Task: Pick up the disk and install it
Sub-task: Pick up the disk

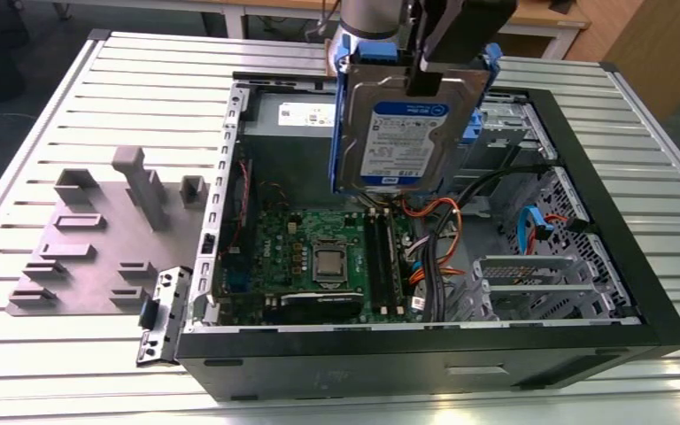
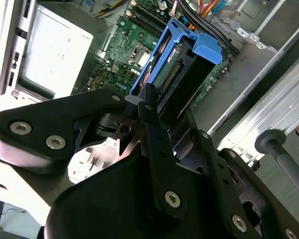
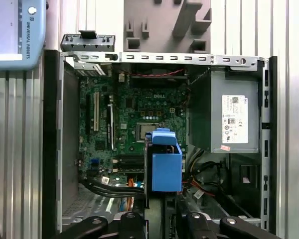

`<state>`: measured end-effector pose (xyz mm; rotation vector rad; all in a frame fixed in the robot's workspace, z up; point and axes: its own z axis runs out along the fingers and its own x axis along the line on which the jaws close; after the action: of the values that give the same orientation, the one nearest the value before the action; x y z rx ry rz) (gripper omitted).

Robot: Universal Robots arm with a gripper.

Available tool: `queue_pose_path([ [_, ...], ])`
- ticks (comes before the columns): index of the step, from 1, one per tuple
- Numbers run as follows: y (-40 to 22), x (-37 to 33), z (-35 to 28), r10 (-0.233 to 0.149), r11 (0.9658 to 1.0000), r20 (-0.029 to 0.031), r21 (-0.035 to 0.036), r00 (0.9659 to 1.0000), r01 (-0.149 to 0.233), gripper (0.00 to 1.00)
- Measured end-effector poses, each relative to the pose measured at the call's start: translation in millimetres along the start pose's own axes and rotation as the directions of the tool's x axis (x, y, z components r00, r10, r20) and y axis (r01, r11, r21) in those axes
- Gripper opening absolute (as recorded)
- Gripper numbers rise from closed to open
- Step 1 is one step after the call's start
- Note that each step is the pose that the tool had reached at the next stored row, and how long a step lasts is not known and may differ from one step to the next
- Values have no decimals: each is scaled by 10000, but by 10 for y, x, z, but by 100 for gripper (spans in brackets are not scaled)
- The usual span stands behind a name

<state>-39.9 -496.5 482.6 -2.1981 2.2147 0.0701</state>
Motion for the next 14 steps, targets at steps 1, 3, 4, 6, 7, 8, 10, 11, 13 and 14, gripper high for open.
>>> queue_pose_path([
  [1, 0, 33, -2, 0, 10000, -3, 0, 10000, 0, 35],
  [3, -1, 96, -3, 0, 10000, -4, 0, 10000, 0, 35],
  [4, -1, 127, -5, 0, 10000, -7, 0, 10000, 0, 35],
  [6, -2, 189, -7, -1, 10000, -9, 0, 10000, 1, 35],
  [7, -2, 222, -9, 0, 10000, -10, 0, 10000, 0, 35],
  [8, -2, 251, -10, 1, 10000, -12, 0, 10000, -1, 35],
  [10, -2, 307, -12, 3, 10000, -15, 0, 10000, -3, 35],
  [11, -2, 333, -13, 4, 10000, -16, 1, 10000, -4, 35],
  [13, -3, 385, -17, 7, 10000, -22, 0, 10000, -7, 35],
  [14, -3, 409, -17, 10, 10000, -23, 0, 10000, -10, 35],
])
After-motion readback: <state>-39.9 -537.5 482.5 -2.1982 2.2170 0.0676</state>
